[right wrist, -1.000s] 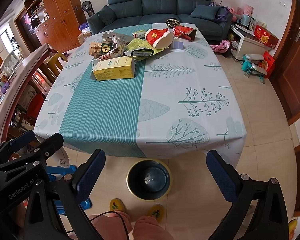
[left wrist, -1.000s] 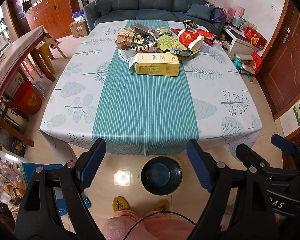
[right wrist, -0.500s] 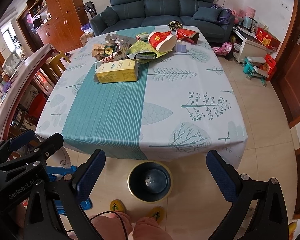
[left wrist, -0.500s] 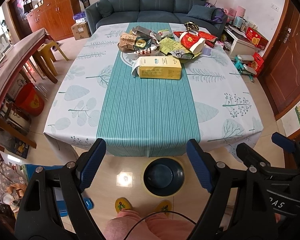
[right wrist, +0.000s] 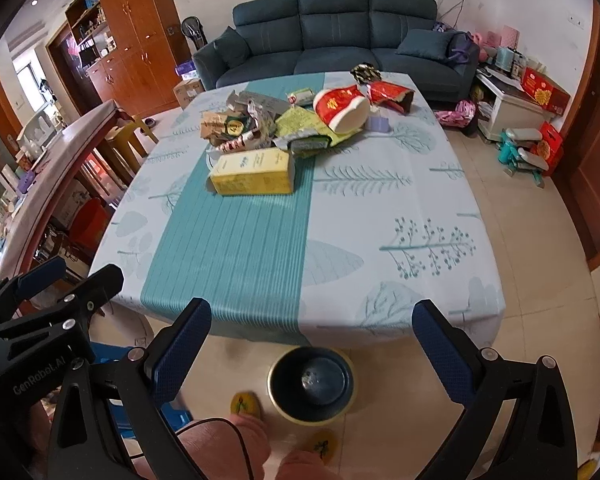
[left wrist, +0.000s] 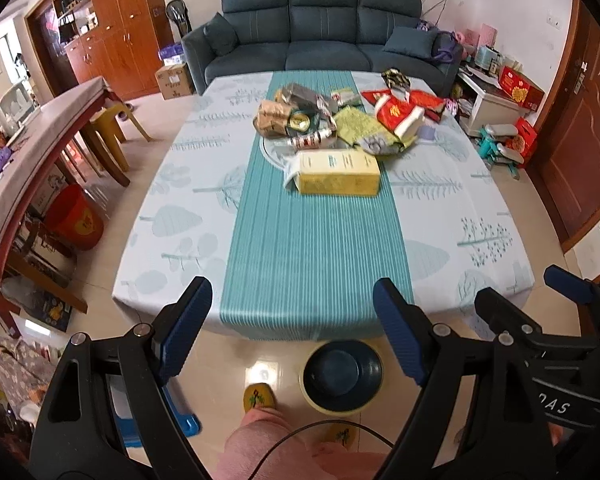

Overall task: Collect trash
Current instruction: 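Grasp the white snack bag with the left gripper while the right gripper grasps a white wrapper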

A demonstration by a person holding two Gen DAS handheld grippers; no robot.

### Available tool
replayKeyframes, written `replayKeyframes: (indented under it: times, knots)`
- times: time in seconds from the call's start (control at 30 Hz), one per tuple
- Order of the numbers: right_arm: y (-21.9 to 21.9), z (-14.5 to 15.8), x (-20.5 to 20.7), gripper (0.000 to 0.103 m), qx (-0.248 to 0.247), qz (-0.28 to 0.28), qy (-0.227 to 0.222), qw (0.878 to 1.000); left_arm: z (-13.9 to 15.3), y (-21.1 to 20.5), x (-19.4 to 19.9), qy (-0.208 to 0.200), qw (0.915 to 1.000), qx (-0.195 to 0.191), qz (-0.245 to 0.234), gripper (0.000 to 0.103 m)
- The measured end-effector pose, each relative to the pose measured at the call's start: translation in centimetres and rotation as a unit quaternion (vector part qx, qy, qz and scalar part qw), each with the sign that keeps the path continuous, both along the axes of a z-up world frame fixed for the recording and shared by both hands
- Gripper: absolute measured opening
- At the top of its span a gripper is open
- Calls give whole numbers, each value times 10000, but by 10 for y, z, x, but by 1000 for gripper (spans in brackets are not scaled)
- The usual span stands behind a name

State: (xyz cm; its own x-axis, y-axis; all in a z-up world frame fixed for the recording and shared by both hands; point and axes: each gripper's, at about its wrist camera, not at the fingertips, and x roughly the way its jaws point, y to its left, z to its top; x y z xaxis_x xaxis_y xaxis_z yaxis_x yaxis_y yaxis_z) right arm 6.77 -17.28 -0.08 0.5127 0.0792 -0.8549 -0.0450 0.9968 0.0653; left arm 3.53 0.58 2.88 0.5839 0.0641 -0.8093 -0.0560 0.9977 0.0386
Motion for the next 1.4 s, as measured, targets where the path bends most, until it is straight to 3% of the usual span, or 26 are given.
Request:
replayKeyframes:
  times: [0.27,0.37,0.57,0.77,0.9,1.07,1.23,1.27,1.37,1.4]
  knots:
    - [6,6,50,97,1,-171,0,9999,20,30,69,22,9996,-197,-207,81]
    - [4,5,80,85,221,-391,128,9989,24,44,109,110,9992,-217,-329,81]
    - [-2,-6,154,78,655,-1057,422,9913,21,59,195,330,9951,-204,-904,81]
    - [-7,-32,224,71,1195,-1792,838,9729,-12,42,277,837,9826,-268,-1634,81]
    - [-10,-57,255,60,1422,-2155,1088,9599,-42,24,315,1219,9736,-311,-1905,81]
    - [-25,-88,284,51,1741,-2718,1315,9373,-75,6,344,1621,9627,-476,-2114,81]
    - [-26,-109,300,35,1812,-2893,1530,9274,-100,-7,363,1856,9576,-401,-2167,80]
    - [-24,-112,302,33,1797,-2902,1575,9266,-105,-8,366,1901,9571,-412,-2149,77]
    - [-20,-119,304,17,1727,-2877,1653,9274,-118,-9,374,2151,9521,-512,-2111,48]
    - [-19,-120,303,11,1737,-2868,1645,9276,-121,-8,375,2249,9490,-640,-2113,33]
